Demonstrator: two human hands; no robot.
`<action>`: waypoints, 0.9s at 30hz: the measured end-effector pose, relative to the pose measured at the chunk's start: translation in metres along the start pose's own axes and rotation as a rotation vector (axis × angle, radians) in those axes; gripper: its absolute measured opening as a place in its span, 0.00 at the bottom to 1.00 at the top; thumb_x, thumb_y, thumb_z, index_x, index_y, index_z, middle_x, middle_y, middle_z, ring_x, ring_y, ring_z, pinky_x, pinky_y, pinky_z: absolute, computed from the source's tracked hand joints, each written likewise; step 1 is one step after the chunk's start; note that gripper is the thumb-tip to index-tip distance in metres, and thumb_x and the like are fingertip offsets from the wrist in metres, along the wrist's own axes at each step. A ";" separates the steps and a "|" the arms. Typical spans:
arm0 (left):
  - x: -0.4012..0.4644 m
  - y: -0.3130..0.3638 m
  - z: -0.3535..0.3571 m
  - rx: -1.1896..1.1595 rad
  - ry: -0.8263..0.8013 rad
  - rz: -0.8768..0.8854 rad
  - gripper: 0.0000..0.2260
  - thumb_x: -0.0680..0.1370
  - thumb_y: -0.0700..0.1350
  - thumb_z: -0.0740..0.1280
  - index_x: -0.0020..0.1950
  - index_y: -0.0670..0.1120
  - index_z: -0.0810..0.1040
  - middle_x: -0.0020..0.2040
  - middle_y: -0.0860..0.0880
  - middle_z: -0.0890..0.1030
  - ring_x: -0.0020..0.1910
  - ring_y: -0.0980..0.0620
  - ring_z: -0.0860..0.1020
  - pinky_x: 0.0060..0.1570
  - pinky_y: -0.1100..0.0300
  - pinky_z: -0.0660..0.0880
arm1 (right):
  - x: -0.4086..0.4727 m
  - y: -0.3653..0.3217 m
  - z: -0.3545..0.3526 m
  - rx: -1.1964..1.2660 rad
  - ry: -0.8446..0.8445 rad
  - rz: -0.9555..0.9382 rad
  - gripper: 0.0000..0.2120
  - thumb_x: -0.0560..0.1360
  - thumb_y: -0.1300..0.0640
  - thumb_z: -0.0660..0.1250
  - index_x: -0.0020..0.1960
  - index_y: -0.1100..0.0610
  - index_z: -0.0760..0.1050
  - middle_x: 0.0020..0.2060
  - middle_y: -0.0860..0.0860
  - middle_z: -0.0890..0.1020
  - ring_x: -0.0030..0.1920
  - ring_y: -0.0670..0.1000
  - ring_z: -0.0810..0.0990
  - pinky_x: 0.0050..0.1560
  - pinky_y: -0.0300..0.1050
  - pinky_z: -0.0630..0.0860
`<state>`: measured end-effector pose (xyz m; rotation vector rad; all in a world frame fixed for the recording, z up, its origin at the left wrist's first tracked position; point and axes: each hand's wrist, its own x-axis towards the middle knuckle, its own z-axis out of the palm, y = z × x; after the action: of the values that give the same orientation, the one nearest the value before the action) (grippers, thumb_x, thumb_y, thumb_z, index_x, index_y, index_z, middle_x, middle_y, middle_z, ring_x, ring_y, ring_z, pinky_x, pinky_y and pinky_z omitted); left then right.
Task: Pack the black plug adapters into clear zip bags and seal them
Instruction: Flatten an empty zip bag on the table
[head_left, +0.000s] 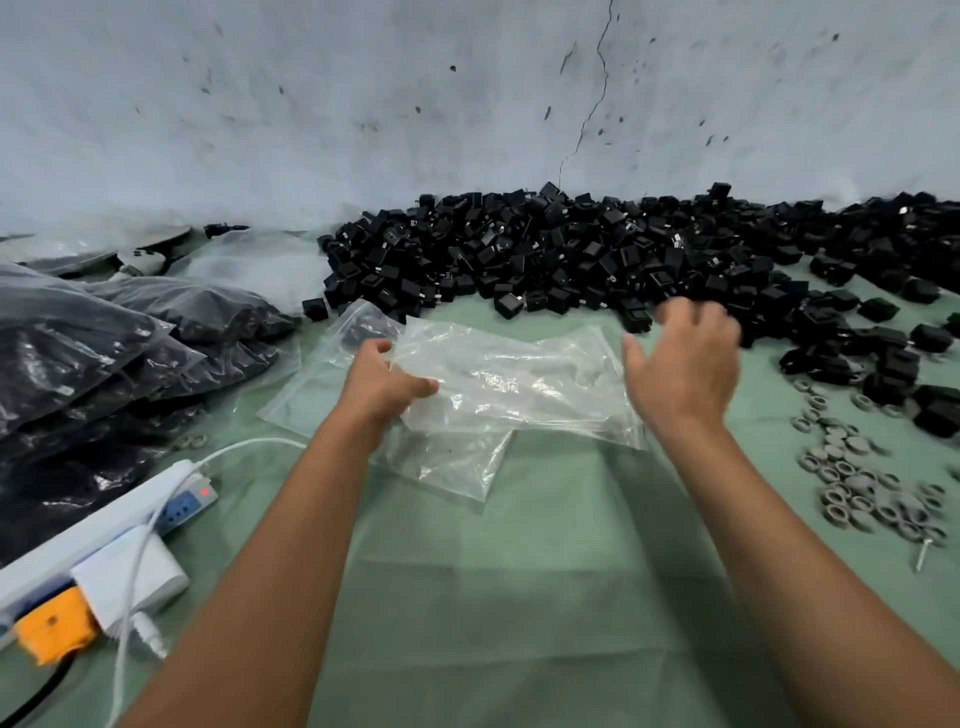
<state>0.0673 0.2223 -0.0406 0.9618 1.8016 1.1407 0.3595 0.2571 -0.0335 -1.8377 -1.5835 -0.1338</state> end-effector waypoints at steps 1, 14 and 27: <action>-0.004 0.001 0.006 0.062 0.028 0.033 0.39 0.71 0.35 0.78 0.77 0.46 0.63 0.69 0.39 0.75 0.62 0.40 0.78 0.62 0.43 0.77 | 0.000 -0.011 0.003 0.027 -0.020 -0.167 0.22 0.78 0.40 0.68 0.64 0.54 0.75 0.61 0.57 0.76 0.62 0.58 0.71 0.59 0.54 0.72; -0.052 -0.030 -0.001 -0.006 0.168 -0.155 0.06 0.79 0.34 0.60 0.46 0.38 0.75 0.28 0.44 0.83 0.17 0.54 0.73 0.22 0.64 0.68 | -0.029 -0.001 0.040 -0.184 -0.768 -0.323 0.40 0.77 0.24 0.46 0.84 0.42 0.45 0.84 0.49 0.45 0.83 0.53 0.44 0.82 0.58 0.45; -0.010 -0.021 0.003 0.713 0.088 0.341 0.18 0.82 0.37 0.61 0.70 0.48 0.77 0.69 0.44 0.78 0.68 0.42 0.75 0.67 0.52 0.72 | -0.030 -0.097 0.031 0.045 -0.712 -0.688 0.32 0.82 0.35 0.56 0.83 0.44 0.54 0.83 0.51 0.55 0.83 0.54 0.52 0.81 0.59 0.54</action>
<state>0.0705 0.2080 -0.0588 1.6996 2.2266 0.7258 0.2538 0.2507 -0.0305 -1.2799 -2.6417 0.2817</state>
